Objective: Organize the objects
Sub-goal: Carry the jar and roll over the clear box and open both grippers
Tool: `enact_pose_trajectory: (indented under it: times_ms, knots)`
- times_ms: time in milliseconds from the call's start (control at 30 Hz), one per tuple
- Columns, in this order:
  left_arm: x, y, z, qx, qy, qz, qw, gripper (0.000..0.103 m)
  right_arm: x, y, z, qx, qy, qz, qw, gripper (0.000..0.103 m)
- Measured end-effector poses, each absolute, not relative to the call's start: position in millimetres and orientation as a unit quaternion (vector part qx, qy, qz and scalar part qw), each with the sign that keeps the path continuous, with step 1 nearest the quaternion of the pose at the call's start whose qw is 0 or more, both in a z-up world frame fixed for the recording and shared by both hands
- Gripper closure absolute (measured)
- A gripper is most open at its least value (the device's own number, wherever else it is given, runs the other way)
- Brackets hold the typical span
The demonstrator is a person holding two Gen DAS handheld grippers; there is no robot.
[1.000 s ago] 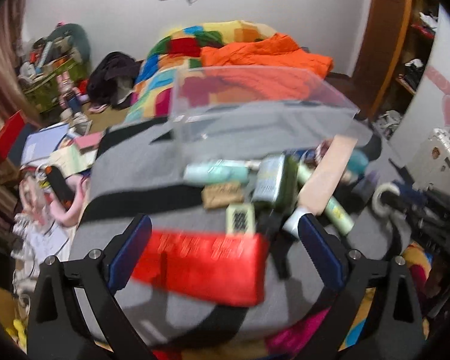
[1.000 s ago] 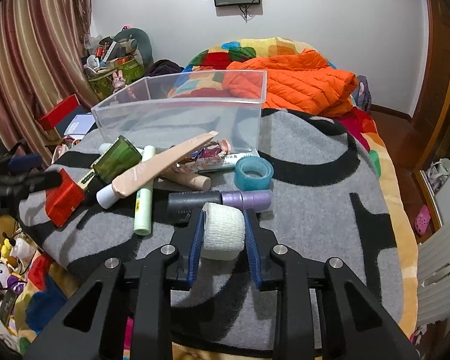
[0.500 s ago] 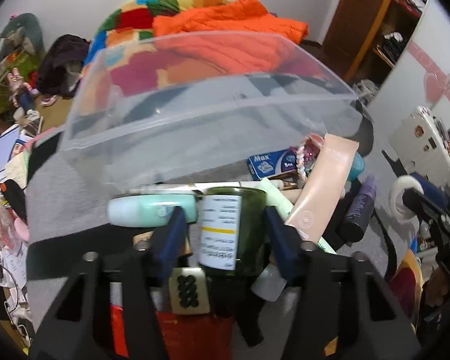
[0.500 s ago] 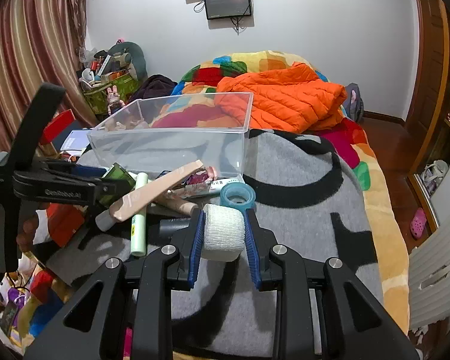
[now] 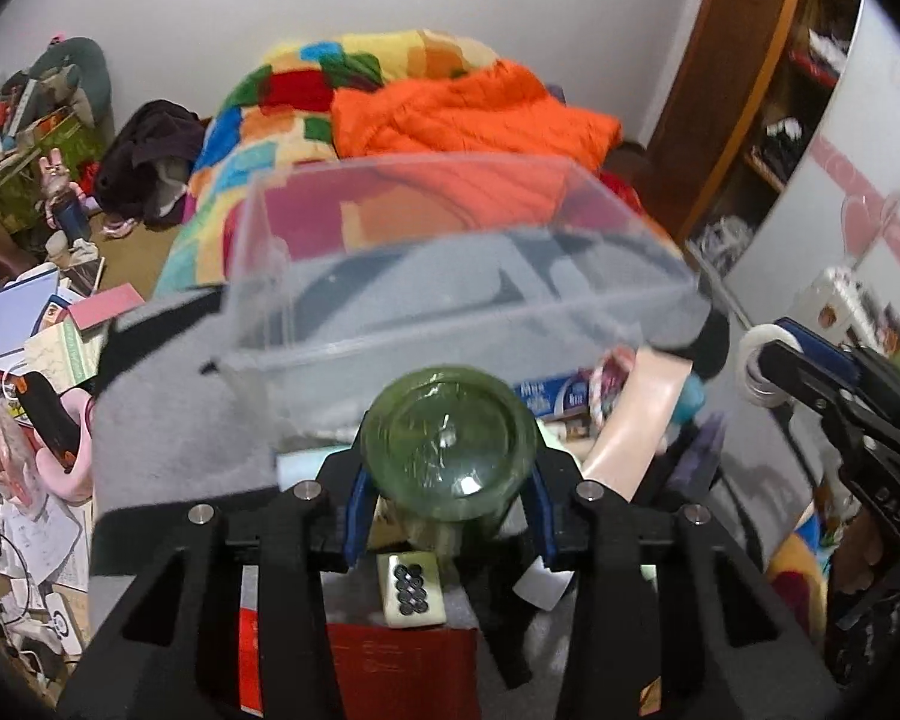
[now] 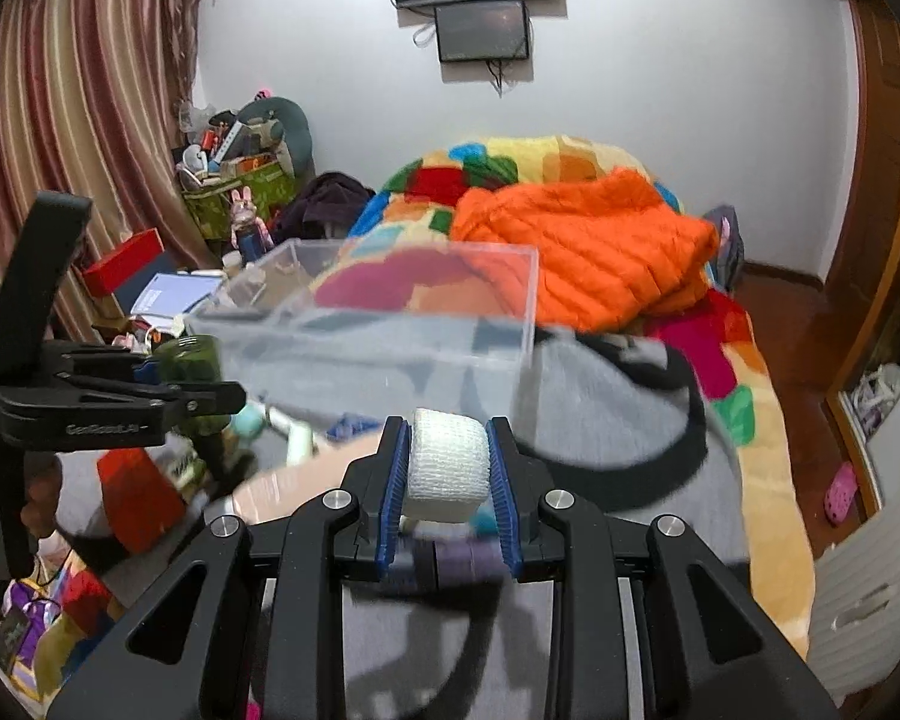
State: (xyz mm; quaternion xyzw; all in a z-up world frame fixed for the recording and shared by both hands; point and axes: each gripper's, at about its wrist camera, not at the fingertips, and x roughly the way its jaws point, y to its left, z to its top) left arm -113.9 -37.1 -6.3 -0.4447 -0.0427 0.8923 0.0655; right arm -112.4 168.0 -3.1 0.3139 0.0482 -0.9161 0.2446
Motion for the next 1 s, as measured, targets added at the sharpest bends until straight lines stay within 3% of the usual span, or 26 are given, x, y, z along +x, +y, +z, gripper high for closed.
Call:
enact_pose_trajectory:
  times_ms: [500,1000]
  knots:
    - [-140.9,-66.0,61.6,-0.355,-0.065,0.932,0.035,0.061,-188.4,117.2,18.2,0.316,0.058,-0.908,0.269,0.079]
    - [-209.8,-68.1,11.5,-0.405,-0.048,0.913,-0.009,0.061,-245.2,94.7,-26.3,0.399,0.084,-0.878,0.25,0.079]
